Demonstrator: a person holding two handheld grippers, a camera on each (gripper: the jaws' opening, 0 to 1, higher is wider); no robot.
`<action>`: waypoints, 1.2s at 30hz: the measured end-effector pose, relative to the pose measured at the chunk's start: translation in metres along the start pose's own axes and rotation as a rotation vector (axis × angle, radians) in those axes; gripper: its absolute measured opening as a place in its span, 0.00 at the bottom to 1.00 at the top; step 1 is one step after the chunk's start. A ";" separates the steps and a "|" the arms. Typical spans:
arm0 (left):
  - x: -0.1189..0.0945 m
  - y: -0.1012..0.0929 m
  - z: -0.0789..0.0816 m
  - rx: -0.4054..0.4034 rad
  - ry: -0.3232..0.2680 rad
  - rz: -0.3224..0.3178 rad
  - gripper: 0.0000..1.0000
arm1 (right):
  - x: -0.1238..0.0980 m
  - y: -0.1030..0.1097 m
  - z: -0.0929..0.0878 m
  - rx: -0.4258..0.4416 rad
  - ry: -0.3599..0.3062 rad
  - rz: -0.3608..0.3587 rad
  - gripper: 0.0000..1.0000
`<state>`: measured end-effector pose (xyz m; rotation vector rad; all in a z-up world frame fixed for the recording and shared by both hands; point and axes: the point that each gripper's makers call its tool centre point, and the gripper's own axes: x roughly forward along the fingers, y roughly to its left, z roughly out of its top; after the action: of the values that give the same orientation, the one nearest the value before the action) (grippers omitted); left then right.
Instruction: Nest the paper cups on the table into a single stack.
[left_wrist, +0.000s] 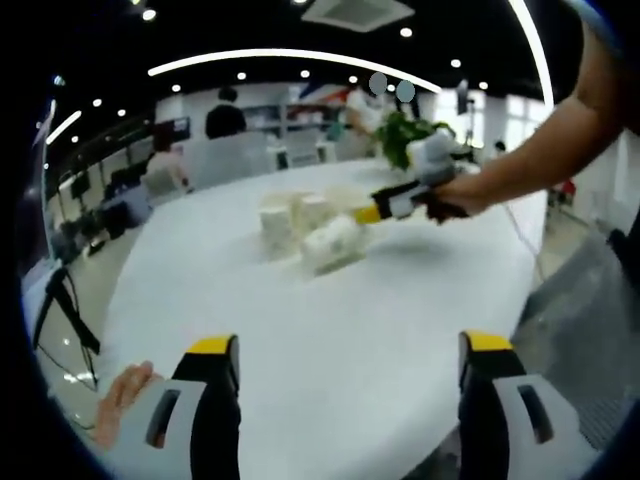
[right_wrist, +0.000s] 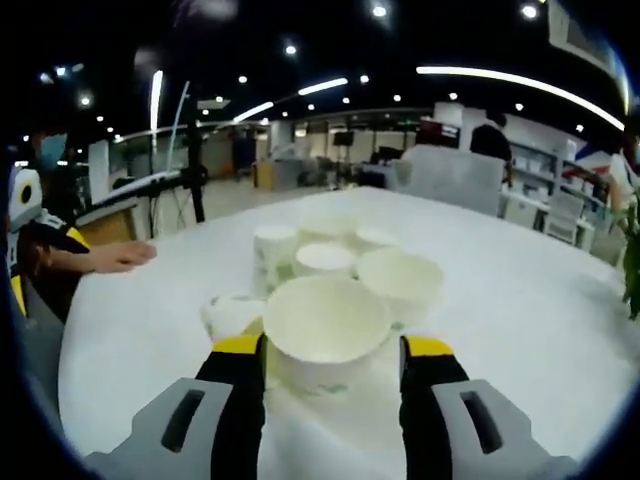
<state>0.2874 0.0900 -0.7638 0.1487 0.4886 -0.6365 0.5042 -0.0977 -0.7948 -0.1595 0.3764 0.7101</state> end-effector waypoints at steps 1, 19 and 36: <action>0.000 -0.001 0.000 0.003 0.002 -0.002 0.88 | 0.001 0.001 0.000 0.002 -0.001 0.003 0.49; 0.002 -0.001 -0.002 0.007 0.015 -0.005 0.86 | -0.002 -0.001 0.003 0.006 -0.013 0.017 0.36; 0.003 -0.004 -0.002 0.042 0.019 -0.002 0.88 | -0.022 0.006 0.026 -0.009 -0.054 0.041 0.36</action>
<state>0.2864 0.0857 -0.7673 0.1939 0.4936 -0.6478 0.4927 -0.0995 -0.7625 -0.1413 0.3254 0.7556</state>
